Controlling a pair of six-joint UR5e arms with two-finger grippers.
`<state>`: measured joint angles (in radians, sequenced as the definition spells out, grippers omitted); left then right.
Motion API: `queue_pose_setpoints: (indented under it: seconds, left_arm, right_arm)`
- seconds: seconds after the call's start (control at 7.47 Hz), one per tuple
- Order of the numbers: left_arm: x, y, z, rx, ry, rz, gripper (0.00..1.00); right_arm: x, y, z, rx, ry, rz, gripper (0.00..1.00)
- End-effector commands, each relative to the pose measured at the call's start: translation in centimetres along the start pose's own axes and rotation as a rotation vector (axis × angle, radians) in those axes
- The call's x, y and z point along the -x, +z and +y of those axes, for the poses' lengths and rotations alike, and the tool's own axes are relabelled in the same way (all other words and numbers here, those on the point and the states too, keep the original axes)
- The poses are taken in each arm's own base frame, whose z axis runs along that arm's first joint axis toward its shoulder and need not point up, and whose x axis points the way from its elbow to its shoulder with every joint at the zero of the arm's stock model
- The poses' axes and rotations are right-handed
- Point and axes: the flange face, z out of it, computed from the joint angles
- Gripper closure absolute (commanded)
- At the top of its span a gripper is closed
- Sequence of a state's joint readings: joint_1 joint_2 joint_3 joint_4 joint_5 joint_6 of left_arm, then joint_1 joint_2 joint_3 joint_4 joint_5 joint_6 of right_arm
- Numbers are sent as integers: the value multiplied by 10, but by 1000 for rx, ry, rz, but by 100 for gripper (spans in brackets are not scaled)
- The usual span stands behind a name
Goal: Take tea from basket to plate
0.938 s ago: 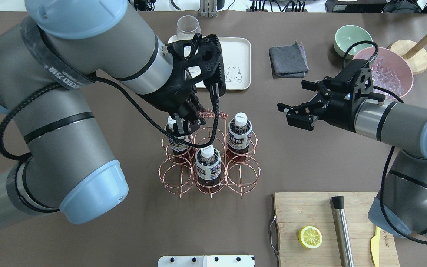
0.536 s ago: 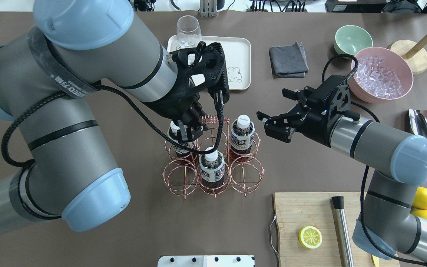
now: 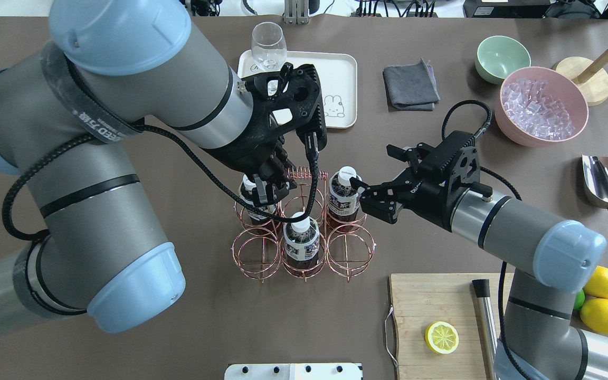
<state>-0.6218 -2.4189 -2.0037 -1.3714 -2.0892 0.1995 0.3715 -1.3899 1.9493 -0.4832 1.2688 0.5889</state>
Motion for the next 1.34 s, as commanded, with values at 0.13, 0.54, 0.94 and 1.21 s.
queue_pose_setpoints:
  seconds: [0.13, 0.54, 0.94, 1.21]
  left_arm:
    - [0, 0, 1, 0, 1, -2, 100]
    - [0, 1, 1, 1, 1, 1, 100]
    - [1, 0, 1, 2, -1, -2, 100]
    - [0, 1, 1, 2, 1, -1, 100]
  right_arm:
    - [18, 4, 13, 8, 1, -3, 0]
    - [23, 14, -1, -7, -6, 3, 0]
    - [19, 27, 7, 6, -15, 18, 12]
    - [15, 26, 9, 9, -28, 24, 75]
